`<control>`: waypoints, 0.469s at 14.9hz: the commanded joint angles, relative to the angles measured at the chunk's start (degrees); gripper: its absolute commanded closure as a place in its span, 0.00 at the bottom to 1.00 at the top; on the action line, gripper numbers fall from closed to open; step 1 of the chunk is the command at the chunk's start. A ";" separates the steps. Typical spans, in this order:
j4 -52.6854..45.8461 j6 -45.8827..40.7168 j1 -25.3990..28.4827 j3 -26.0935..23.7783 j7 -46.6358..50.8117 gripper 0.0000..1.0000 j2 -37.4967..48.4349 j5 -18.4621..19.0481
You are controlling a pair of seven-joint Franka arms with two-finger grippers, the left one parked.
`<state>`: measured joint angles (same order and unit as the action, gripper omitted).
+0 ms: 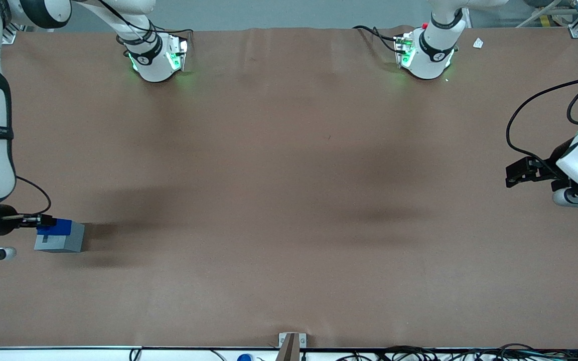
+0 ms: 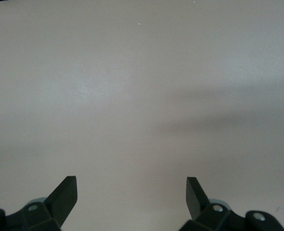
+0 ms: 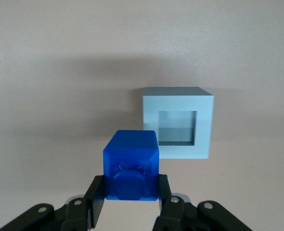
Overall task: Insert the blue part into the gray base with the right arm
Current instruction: 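Lift the blue block and carry it over the gray base's hole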
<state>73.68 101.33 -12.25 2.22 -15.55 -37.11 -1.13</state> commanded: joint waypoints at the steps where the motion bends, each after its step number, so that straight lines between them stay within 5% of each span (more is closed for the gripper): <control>1: -0.65 -0.35 -1.37 -0.64 -1.24 0.76 -0.24 0.34; 7: -0.56 1.76 -1.81 -0.64 -2.30 0.76 -0.77 0.34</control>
<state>73.69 102.34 -13.26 2.22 -17.10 -37.27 -1.13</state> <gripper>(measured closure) 0.507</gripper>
